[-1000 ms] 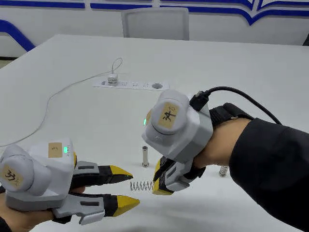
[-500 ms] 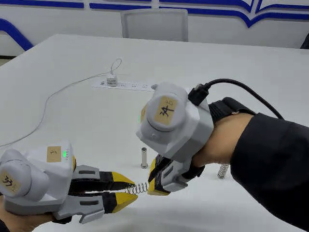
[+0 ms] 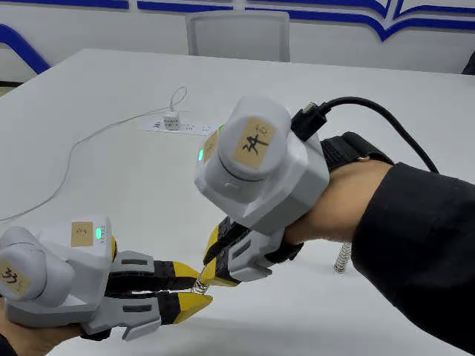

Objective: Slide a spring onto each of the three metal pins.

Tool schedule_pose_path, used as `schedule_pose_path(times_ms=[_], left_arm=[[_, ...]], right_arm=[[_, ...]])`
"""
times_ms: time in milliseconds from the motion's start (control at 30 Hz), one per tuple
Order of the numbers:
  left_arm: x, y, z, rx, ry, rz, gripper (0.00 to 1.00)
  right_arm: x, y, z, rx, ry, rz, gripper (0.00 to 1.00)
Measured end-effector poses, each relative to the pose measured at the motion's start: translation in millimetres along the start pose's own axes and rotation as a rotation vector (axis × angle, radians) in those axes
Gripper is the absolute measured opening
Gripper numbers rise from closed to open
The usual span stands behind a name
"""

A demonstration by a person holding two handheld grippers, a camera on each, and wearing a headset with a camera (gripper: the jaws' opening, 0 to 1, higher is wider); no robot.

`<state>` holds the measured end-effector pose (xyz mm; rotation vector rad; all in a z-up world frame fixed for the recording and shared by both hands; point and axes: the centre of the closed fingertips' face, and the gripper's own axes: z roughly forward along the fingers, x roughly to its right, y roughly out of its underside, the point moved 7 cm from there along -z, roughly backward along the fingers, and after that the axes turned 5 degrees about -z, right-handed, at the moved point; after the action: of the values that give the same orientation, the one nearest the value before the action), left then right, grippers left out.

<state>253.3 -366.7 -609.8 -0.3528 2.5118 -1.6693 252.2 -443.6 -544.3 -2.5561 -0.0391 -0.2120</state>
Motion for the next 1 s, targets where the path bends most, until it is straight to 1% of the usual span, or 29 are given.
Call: schedule_pose_path(times_ms=[133,267,467,567,633,767,833,900,1000], left_arm=[[-0.7,0.8,-1.3,0.004,-0.005,-0.008,0.11],[-2.1,-0.3,-2.7,0.012,-0.017,-0.016,0.11],[0.3,-4.2,-2.1,0.016,-0.018,-0.010,0.11],[1.6,-7.2,-2.3,0.026,-0.017,-0.008,0.11],[1.6,-7.4,-2.5,0.023,-0.020,-0.004,0.11],[1.4,-7.4,-2.9,0.031,-0.024,-0.013,0.12],[1.1,-7.6,-2.6,0.031,-0.028,-0.015,0.13],[0.2,-7.4,-2.7,0.028,-0.033,-0.017,0.17],[-1.4,-7.3,-4.0,0.030,-0.042,-0.023,0.20]], right_arm=[[1.8,0.4,0.7,-0.002,-0.002,0.001,0.12],[2.5,3.3,-0.3,-0.003,-0.001,0.017,0.16],[3.3,4.7,0.3,0.001,0.002,0.027,0.16],[2.6,4.5,1.2,0.005,-0.001,0.031,0.13],[3.0,3.9,1.3,0.013,0.001,0.033,0.12],[3.1,3.7,1.3,0.014,0.000,0.029,0.12],[3.8,4.1,1.0,0.013,0.000,0.030,0.12],[5.8,4.9,-0.5,0.008,0.003,0.030,0.12],[8.3,6.1,-3.4,0.003,0.006,0.033,0.12]])
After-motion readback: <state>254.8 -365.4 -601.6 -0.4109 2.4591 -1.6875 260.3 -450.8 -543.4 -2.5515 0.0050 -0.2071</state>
